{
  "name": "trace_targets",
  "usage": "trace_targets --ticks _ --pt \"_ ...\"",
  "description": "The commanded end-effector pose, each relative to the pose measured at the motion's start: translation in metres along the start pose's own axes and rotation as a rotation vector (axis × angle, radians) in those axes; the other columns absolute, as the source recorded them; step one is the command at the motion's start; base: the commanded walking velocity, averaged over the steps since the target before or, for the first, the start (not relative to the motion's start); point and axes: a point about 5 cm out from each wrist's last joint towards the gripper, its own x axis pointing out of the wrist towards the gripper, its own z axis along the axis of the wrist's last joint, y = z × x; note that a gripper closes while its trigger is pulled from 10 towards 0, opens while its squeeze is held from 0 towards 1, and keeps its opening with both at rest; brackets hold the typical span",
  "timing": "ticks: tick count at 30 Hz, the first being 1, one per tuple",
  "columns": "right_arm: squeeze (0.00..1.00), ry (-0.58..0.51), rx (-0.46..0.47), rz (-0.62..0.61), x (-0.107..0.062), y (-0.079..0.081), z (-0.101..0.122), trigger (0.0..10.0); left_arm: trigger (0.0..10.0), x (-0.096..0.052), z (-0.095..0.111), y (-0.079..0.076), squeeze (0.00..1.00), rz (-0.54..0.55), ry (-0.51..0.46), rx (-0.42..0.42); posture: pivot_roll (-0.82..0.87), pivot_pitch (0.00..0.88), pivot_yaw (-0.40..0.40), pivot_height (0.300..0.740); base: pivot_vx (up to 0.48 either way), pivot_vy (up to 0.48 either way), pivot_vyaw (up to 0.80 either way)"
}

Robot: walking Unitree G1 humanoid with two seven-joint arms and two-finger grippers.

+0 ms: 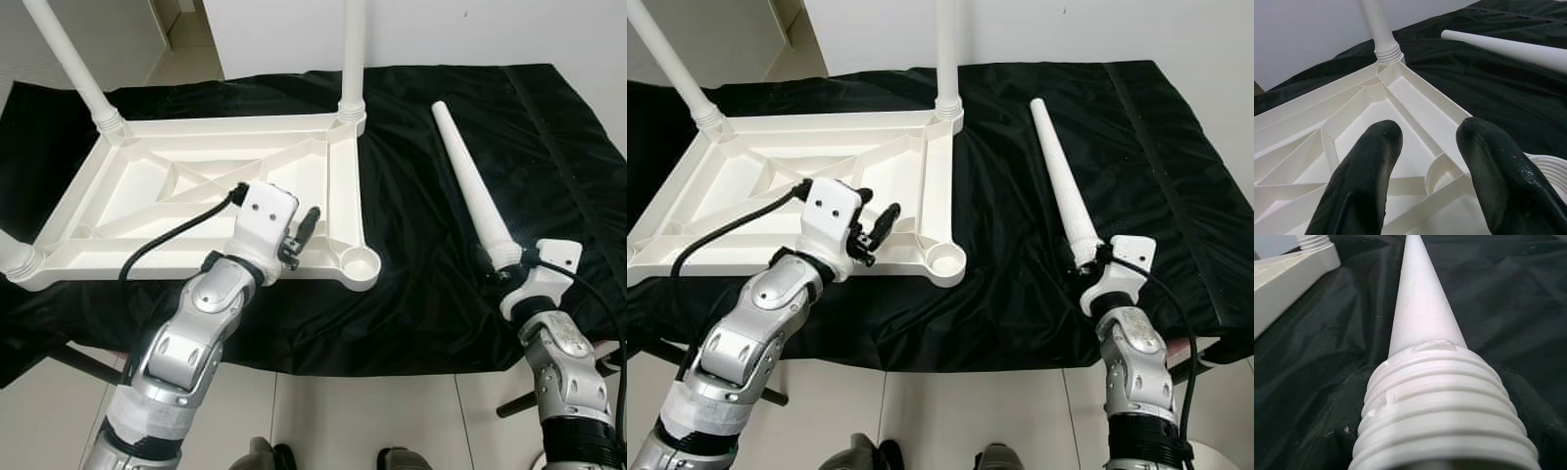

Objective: Building children table

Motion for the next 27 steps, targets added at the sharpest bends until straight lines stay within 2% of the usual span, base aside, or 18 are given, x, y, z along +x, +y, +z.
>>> trace_targets --ticks 1,6,7,13,19,22,24,27 --pt "0.00 0.025 0.034 0.032 -0.001 0.007 -0.006 0.0 10.0 -0.002 -0.003 0.001 0.00 0.001 0.012 0.013 -0.17 0.126 0.115 0.740 0.000 0.000 0.00" --pt "0.00 0.032 0.049 0.030 -0.001 0.010 -0.007 0.0 10.0 -0.004 -0.005 0.002 0.00 -0.012 0.018 0.014 -0.17 0.131 0.108 0.740 0.000 0.000 0.00" --pt "0.00 0.031 0.040 0.022 -0.001 0.011 -0.008 10.0 10.0 -0.004 -0.005 0.003 0.00 -0.015 0.023 0.016 -0.17 0.134 0.102 0.740 0.000 0.000 0.00" --pt "0.00 0.008 0.017 0.007 0.001 0.018 -0.008 10.0 10.0 -0.006 -0.006 0.006 0.00 -0.026 0.032 0.028 -0.16 0.134 0.086 0.740 0.000 0.000 0.00" --pt "0.00 -0.057 -0.076 -0.094 0.008 0.022 0.000 10.0 10.0 -0.006 -0.007 0.012 0.00 -0.051 0.057 0.033 -0.16 0.125 0.084 0.740 0.000 0.000 0.00" --pt "0.00 -0.080 -0.091 -0.063 0.011 0.030 0.001 10.0 10.0 -0.003 -0.007 0.018 0.00 -0.052 0.064 0.019 -0.15 0.106 0.082 0.740 0.000 0.000 0.00" --pt "0.00 -0.097 -0.061 -0.025 0.012 0.037 0.001 10.0 10.0 -0.002 -0.007 0.020 0.00 -0.051 0.062 0.022 -0.15 0.101 0.080 0.740 0.000 0.000 0.00" --pt "0.00 -0.098 -0.048 -0.020 0.012 0.039 0.001 10.0 10.0 -0.002 -0.007 0.020 0.00 -0.049 0.060 0.026 -0.15 0.096 0.079 0.740 0.000 0.000 0.00"
